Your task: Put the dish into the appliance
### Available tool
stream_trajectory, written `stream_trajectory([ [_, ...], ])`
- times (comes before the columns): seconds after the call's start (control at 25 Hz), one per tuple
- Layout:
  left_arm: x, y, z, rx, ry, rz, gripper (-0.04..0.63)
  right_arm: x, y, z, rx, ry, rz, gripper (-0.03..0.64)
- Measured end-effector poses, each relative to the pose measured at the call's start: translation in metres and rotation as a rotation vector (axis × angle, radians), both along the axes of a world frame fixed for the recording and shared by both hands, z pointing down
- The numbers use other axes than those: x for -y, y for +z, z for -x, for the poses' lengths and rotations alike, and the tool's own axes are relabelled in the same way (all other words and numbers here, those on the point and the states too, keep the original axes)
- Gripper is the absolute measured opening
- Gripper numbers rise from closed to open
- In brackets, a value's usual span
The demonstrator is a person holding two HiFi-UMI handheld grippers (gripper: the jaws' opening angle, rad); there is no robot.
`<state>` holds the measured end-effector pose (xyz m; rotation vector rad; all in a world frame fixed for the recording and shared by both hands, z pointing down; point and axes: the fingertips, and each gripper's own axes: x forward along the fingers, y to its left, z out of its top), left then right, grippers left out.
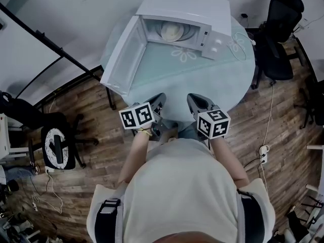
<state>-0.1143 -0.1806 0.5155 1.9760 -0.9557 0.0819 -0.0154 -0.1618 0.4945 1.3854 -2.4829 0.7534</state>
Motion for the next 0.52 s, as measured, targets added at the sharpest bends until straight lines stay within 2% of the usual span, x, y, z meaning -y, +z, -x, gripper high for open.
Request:
stream_trajectory([
  [0.52,-0.0056,0.0008,-0.0039,-0.032,0.011,0.015,0.009,-0.0048,-0.0017,-0.003,-0.006,0.004,-0.004,0.007],
])
